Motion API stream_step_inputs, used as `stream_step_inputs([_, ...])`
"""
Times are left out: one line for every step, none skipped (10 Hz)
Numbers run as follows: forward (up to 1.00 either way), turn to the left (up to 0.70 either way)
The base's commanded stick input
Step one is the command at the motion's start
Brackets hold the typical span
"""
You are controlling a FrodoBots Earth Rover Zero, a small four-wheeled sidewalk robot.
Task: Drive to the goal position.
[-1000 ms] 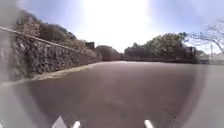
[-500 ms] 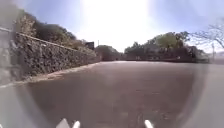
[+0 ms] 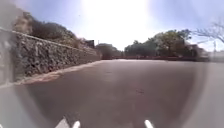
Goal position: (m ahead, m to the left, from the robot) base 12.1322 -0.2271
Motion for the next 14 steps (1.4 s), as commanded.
stream_step_inputs([0.7,0.0])
stream_step_inputs([0.7,0.0])
stream_step_inputs([0.7,0.0])
stream_step_inputs([0.7,0.0])
stream_step_inputs([0.7,0.0])
stream_step_inputs([0.7,0.0])
stream_step_inputs([0.7,0.0])
stream_step_inputs([0.7,0.0])
stream_step_inputs([0.7,0.0])
stream_step_inputs([0.7,0.0])
stream_step_inputs([0.7,0.0])
stream_step_inputs([0.7,0.0])
stream_step_inputs([0.7,0.0])
stream_step_inputs([0.7,0.0])
